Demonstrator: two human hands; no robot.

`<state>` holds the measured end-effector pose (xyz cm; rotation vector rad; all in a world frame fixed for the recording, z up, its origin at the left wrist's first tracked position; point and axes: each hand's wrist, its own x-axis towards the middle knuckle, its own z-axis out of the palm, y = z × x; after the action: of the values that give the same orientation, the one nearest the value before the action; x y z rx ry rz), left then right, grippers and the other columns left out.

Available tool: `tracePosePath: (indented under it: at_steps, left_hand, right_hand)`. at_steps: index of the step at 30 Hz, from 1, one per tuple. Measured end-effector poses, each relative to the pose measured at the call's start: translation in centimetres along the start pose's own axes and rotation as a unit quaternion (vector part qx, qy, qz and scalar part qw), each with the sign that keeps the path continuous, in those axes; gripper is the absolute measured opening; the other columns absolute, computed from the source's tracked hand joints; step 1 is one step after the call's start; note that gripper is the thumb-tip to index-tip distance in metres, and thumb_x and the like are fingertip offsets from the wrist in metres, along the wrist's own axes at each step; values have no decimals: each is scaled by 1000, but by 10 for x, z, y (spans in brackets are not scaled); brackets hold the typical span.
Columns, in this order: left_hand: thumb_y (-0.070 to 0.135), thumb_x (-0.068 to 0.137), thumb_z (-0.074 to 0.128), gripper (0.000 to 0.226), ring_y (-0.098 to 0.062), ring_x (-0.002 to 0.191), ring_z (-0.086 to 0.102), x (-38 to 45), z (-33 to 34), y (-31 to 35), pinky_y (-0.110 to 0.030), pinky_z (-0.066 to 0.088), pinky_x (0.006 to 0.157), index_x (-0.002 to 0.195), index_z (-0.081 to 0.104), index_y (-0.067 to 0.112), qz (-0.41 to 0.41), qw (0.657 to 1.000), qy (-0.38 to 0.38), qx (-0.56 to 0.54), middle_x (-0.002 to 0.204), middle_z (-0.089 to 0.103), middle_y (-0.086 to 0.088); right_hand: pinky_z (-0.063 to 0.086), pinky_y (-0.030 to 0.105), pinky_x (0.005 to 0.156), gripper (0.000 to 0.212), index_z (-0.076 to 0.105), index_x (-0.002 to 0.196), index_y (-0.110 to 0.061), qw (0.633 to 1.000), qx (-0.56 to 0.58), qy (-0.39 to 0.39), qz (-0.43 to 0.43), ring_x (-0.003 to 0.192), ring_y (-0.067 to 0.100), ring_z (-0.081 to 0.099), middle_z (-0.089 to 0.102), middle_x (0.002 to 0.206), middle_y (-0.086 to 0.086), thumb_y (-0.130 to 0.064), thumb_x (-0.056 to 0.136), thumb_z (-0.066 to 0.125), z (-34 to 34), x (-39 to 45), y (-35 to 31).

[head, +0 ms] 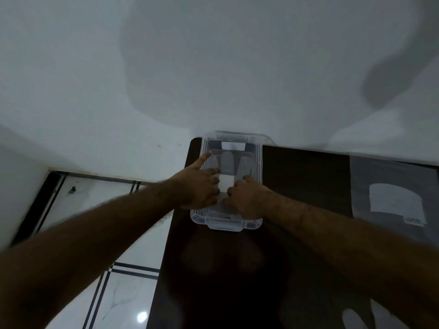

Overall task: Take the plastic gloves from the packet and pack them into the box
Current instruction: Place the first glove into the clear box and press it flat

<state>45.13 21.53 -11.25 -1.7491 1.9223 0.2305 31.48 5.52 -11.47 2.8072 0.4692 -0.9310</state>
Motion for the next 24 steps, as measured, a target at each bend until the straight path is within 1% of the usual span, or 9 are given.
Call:
tracePosePath:
  at_steps: [2, 4, 7, 11, 13, 16, 19, 21, 24]
  left_hand:
    - [64, 106, 15, 69, -31, 163, 26, -9, 7, 8, -76, -11, 121, 127, 72, 33, 20, 999, -10, 27, 156, 58, -4]
    - [70, 106, 17, 72, -33, 162, 26, -15, 7, 10, -75, -10, 121, 124, 74, 31, 0, 999, -13, 46, 155, 60, -6]
    - [79, 103, 13, 84, -36, 161, 27, -23, 3, 6, -73, -6, 123, 128, 74, 26, -38, 997, -2, 62, 154, 60, -10]
    - [82, 100, 9, 93, -35, 163, 21, -35, -4, 8, -72, -7, 124, 133, 73, 22, -71, 995, 13, 63, 164, 49, -14]
    - [81, 101, 9, 93, -34, 164, 20, -44, -10, 14, -71, -10, 124, 133, 72, 22, -91, 994, 26, 49, 167, 45, -14]
    - [77, 100, 7, 91, -32, 164, 21, -56, -24, 35, -70, -15, 124, 136, 70, 23, -125, 992, 27, 16, 167, 46, -11]
    - [75, 100, 6, 91, -31, 159, 33, -62, -38, 63, -67, -14, 126, 134, 71, 22, -171, 983, 47, -45, 156, 59, -8]
    - [72, 103, 13, 84, -30, 152, 46, -66, -46, 86, -66, -8, 128, 126, 75, 21, -216, 967, 96, -96, 140, 71, -6]
    - [63, 106, 22, 70, -28, 142, 56, -68, -69, 131, -66, 3, 129, 119, 77, 22, -256, 940, 147, -172, 128, 76, -3]
  right_hand:
    - [32, 65, 120, 51, 50, 152, -34, 1000, 3, -11, -2, 135, 35, 53, 60, 143, 8, -40, 103, 61, 5, 1, -3]
    - [31, 65, 121, 50, 50, 152, -34, 1000, 9, -15, 5, 135, 35, 53, 59, 142, 8, -39, 104, 60, 6, 1, -4]
    - [30, 65, 121, 48, 52, 151, -33, 1000, -1, -18, 15, 134, 34, 53, 60, 141, 8, -38, 104, 59, 2, -4, -5]
    - [31, 63, 122, 49, 52, 151, -31, 999, -6, -14, 31, 134, 33, 55, 62, 141, 7, -37, 104, 61, -2, -11, -6]
    - [31, 61, 123, 49, 52, 152, -31, 999, 8, 2, 42, 134, 32, 56, 62, 140, 6, -38, 104, 61, -6, -19, -6]
    - [33, 56, 122, 44, 58, 146, -29, 996, 30, 69, 49, 128, 28, 61, 67, 133, 3, -36, 102, 60, -3, -40, -8]
    - [27, 57, 127, 37, 63, 138, -27, 987, 65, 140, 46, 131, 25, 62, 71, 132, 1, -33, 102, 63, 12, -65, -16]
    - [21, 57, 129, 33, 65, 136, -26, 982, 79, 164, 50, 135, 24, 60, 71, 135, 1, -31, 103, 60, 22, -83, -24]
    - [14, 50, 130, 33, 67, 137, -25, 970, 125, 204, 44, 141, 22, 56, 69, 142, 1, -30, 107, 54, 35, -115, -35]
